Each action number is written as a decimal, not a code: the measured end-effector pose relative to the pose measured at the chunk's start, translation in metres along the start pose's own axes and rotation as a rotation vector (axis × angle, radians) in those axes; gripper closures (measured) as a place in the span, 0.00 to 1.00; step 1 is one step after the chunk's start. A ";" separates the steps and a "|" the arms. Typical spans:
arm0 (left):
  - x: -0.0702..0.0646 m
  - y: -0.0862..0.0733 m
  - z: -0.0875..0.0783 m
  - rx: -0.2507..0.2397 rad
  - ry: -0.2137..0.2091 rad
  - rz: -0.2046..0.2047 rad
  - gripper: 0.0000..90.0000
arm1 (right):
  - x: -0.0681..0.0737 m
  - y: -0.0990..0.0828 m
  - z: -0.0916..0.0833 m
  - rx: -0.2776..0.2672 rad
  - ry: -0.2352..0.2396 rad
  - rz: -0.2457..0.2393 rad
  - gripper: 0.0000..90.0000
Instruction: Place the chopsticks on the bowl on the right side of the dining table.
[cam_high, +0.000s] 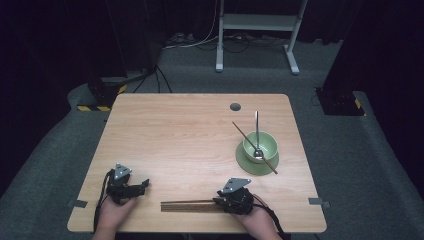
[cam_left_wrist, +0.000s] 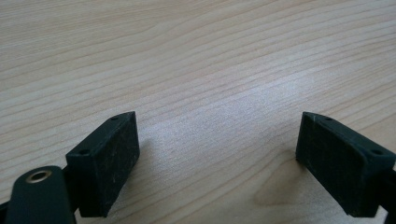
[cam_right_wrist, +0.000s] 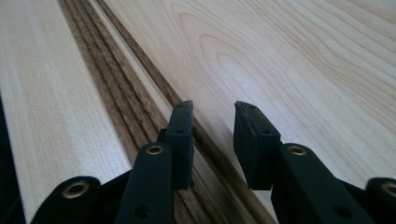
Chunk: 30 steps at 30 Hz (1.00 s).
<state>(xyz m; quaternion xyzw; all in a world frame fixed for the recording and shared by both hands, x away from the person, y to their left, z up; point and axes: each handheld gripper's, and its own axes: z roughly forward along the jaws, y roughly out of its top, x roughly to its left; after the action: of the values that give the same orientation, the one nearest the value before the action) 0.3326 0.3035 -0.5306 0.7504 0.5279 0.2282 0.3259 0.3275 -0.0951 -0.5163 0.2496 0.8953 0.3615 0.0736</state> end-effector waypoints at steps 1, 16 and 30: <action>0.000 0.000 0.000 0.000 -0.001 0.000 0.15 | 0.000 0.000 0.000 0.000 0.000 0.000 0.77; 0.000 0.000 0.000 -0.001 -0.002 -0.001 0.16 | -0.019 -0.005 -0.004 -0.008 -0.052 0.041 0.92; 0.000 0.000 0.000 -0.002 -0.002 0.000 0.16 | -0.017 -0.008 -0.005 -0.020 -0.063 -0.016 0.87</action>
<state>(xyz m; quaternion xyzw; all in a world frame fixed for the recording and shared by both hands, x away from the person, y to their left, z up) 0.3328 0.3036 -0.5306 0.7503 0.5272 0.2282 0.3272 0.3376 -0.1109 -0.5189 0.2531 0.8909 0.3615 0.1071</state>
